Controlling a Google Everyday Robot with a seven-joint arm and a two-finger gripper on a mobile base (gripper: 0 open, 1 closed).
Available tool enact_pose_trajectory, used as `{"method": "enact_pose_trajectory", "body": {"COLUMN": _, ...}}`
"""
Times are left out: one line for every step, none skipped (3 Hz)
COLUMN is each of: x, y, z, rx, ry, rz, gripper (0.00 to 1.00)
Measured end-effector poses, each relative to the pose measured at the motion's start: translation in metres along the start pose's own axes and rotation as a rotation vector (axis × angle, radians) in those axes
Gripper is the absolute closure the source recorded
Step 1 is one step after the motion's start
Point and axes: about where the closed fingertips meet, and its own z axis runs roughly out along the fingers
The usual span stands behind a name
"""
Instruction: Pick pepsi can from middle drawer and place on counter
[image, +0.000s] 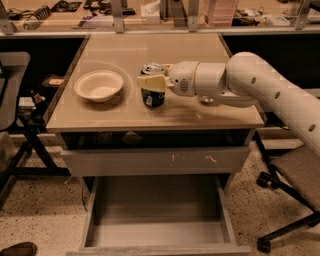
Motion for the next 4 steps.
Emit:
{"method": "enact_pose_trajectory", "body": {"x": 0.0047, "y": -0.0022, "z": -0.0004, "rx": -0.01, "ry": 0.0, "rz": 0.022, "gripper": 1.0}}
{"method": "enact_pose_trajectory", "body": {"x": 0.0112, "y": -0.0043, "z": -0.0018, "rx": -0.005, "ry": -0.007, "rz": 0.046, "gripper": 1.0}}
{"method": "enact_pose_trajectory", "body": {"x": 0.0112, "y": -0.0043, "z": -0.0018, "rx": -0.005, "ry": -0.007, "rz": 0.046, "gripper": 0.81}}
{"method": "enact_pose_trajectory", "body": {"x": 0.0112, "y": -0.0043, "z": -0.0018, "rx": -0.005, "ry": -0.007, "rz": 0.046, "gripper": 0.59}}
